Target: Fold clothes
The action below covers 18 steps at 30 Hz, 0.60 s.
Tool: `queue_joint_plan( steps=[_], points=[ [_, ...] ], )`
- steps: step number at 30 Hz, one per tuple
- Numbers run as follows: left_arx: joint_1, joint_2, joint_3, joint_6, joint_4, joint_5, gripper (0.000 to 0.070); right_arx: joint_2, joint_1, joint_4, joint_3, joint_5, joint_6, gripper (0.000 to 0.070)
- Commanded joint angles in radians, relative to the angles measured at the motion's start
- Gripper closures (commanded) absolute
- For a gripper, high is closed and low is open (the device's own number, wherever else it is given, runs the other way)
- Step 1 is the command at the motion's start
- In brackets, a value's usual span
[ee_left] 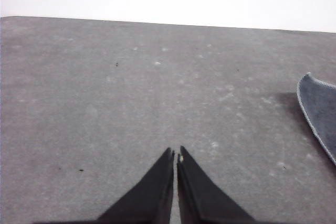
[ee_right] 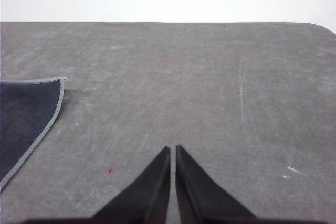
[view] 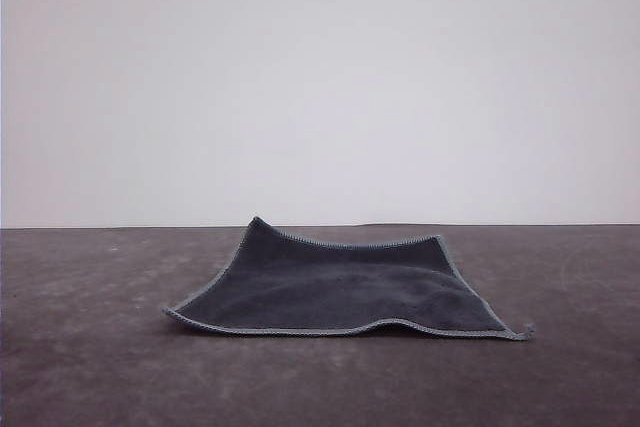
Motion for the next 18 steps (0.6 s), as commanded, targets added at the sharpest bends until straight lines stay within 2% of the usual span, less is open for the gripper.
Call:
queue_joint_plan(
  steps=[1,4,5,7,9,12,14,16,18],
  points=[
    [0.001,-0.001,-0.02,0.005,-0.005,-0.001,0.07,0.0,0.0,0.013,-0.005,0.0,-0.01,0.0684],
    [0.001,-0.001,-0.02,0.0,-0.005,0.003,0.07,0.0,0.0,0.013,-0.005,0.0,-0.01,0.0684],
    [0.001,-0.001,-0.02,-0.023,-0.005,0.003,0.07,0.0,0.0,0.013,-0.005,-0.001,-0.009,0.0684],
    [0.001,-0.001,-0.02,-0.088,-0.005,0.003,0.07,0.0,0.0,0.014,-0.005,-0.001,-0.007,0.0684],
    [0.001,-0.001,-0.02,-0.19,-0.004,0.003,0.07,0.0,0.0,0.018,-0.005,-0.002,0.004,0.0684],
    [0.001,-0.001,-0.02,-0.328,-0.003,0.003,0.07,0.0,0.0,0.027,-0.005,-0.001,0.084,0.0684],
    [0.001,-0.001,-0.019,-0.436,0.006,0.003,0.07,0.0,0.0,0.062,-0.005,-0.001,0.173,0.0686],
    [0.001,-0.001,-0.018,-0.579,0.05,0.003,0.07,0.0,0.0,0.123,-0.003,0.001,0.277,0.0693],
    [0.001,-0.001,-0.018,-0.65,0.12,0.003,0.07,0.0,0.0,0.181,0.001,0.006,0.349,0.0693]
  ],
)
